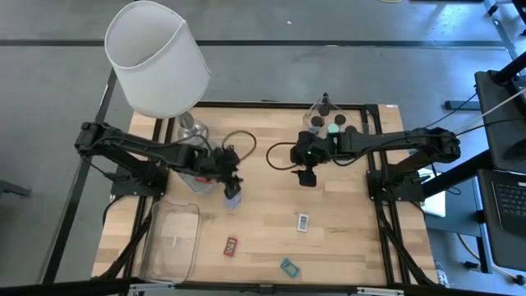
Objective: Pick & Place Office items
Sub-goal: Put the light blue charger adapter into the gray bin, then put the red digital timer into the bottom transparent bin
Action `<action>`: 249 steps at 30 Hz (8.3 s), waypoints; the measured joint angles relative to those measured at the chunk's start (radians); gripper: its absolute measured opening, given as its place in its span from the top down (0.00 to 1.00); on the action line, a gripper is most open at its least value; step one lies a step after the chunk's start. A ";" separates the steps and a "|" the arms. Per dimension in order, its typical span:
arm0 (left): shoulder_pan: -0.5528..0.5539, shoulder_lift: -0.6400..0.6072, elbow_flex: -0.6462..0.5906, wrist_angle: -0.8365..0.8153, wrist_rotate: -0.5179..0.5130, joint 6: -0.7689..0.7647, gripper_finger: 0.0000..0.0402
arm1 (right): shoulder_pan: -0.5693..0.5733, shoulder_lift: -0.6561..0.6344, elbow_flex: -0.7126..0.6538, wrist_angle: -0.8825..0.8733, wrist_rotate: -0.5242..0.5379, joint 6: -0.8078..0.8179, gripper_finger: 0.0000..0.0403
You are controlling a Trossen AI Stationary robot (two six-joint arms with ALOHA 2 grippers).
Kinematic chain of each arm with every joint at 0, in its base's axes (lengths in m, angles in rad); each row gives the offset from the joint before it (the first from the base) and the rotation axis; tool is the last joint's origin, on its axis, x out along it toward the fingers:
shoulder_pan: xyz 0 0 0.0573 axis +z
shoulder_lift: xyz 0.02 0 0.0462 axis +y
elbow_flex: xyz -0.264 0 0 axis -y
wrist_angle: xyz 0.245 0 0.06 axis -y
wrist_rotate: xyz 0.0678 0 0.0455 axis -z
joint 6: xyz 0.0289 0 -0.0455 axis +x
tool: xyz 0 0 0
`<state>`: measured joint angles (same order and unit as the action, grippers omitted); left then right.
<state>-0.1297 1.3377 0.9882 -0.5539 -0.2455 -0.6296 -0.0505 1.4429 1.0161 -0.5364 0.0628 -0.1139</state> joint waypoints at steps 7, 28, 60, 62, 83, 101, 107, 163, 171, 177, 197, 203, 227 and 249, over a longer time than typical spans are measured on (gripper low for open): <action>-0.063 0.101 0.000 0.086 0.005 0.029 0.38 | 0.000 0.000 -0.010 0.025 0.000 -0.029 0.20; -0.018 0.287 0.002 -0.004 0.280 -0.271 0.33 | 0.000 0.000 -0.010 0.041 -0.001 -0.030 0.20; -0.017 0.382 0.014 -0.090 0.298 -0.328 0.33 | -0.001 -0.001 -0.010 0.087 -0.003 -0.111 0.20; -0.016 0.382 0.014 -0.091 0.298 -0.325 0.33 | -0.001 -0.001 -0.010 0.088 -0.003 -0.111 0.20; -0.006 0.374 0.021 -0.108 0.286 -0.229 0.49 | -0.001 -0.001 -0.010 0.090 0.000 -0.106 0.20; 0.021 0.133 0.219 -0.612 -0.021 -0.212 0.49 | -0.001 -0.001 -0.009 0.086 0.000 -0.111 0.20; 0.056 0.042 0.167 -0.825 -0.099 -0.340 0.49 | -0.001 -0.001 -0.009 0.086 0.000 -0.137 0.20; 0.095 -0.017 -0.135 -0.548 0.114 -0.274 0.34 | -0.001 -0.001 -0.009 0.094 0.000 -0.208 0.20; 0.094 -0.017 0.013 -0.627 0.110 -0.265 0.34 | -0.001 -0.001 -0.009 0.094 0.000 -0.176 0.20; 0.083 -0.018 0.064 -0.582 0.110 -0.223 0.35 | -0.001 -0.001 -0.009 0.094 0.000 -0.155 0.20; -0.230 0.024 0.064 -0.009 0.189 0.404 0.35 | -0.001 -0.001 -0.009 0.094 0.000 -0.176 0.20; -0.232 0.063 0.065 0.095 0.105 0.302 0.35 | -0.001 -0.001 -0.009 0.102 0.000 -0.184 0.20; -0.275 0.392 0.065 0.055 0.287 -0.673 0.37 | -0.001 -0.001 -0.009 0.117 -0.030 0.002 0.20; -0.412 0.560 0.340 -0.168 0.262 -0.741 0.44 | -0.001 -0.001 -0.009 0.118 -0.028 0.057 0.20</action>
<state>-0.5413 1.8972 1.3280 -0.7215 0.0164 -1.3703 -0.0513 1.4422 1.0069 -0.4187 0.0348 -0.0566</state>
